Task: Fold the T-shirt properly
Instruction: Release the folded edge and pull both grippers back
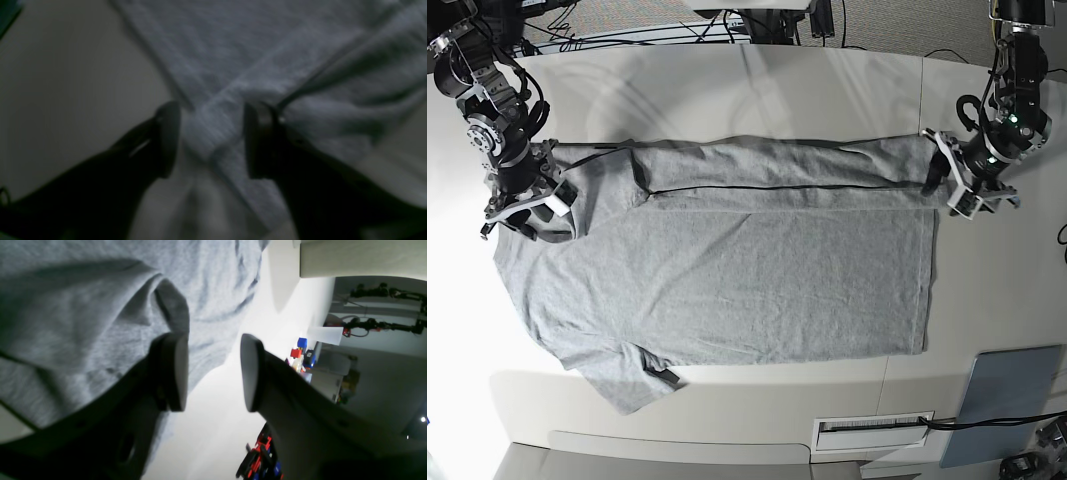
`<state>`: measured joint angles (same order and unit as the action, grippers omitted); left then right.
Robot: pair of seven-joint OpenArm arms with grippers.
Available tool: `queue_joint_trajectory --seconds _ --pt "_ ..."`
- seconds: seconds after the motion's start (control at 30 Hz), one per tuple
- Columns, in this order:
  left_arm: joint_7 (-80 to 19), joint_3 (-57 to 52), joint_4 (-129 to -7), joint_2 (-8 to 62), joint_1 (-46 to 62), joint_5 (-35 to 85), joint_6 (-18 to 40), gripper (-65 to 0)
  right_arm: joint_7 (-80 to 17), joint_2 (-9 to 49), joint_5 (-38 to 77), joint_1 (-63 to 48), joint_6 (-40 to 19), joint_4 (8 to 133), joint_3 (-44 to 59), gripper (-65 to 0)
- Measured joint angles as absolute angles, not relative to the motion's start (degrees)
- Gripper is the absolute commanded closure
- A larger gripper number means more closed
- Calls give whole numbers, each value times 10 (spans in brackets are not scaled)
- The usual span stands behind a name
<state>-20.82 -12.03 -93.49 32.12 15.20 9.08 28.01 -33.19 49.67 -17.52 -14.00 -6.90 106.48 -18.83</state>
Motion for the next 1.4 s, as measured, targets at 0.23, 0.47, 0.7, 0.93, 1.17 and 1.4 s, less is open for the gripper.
queue_joint_trajectory --seconds 0.23,0.47,0.7,0.93,1.17,1.4 --pt "-276 -120 -935 321 157 211 268 -238 -356 497 -115 -159 33 1071 -188 -189" --pt "-272 -121 -937 287 208 282 238 0 -399 436 -141 -226 205 1086 -156 0" --pt "-264 -122 -937 215 203 261 147 0 -386 356 -23 -204 90 996 -70 0" --pt "-249 -124 -888 179 173 250 151 0 -383 329 55 -158 -15 902 -46 0" --pt "-239 -128 -850 176 164 273 173 0 -353 335 55 -178 -18 886 -41 0" --pt "-199 -129 -884 177 245 281 183 0 -302 335 9 -259 11 891 -10 0"
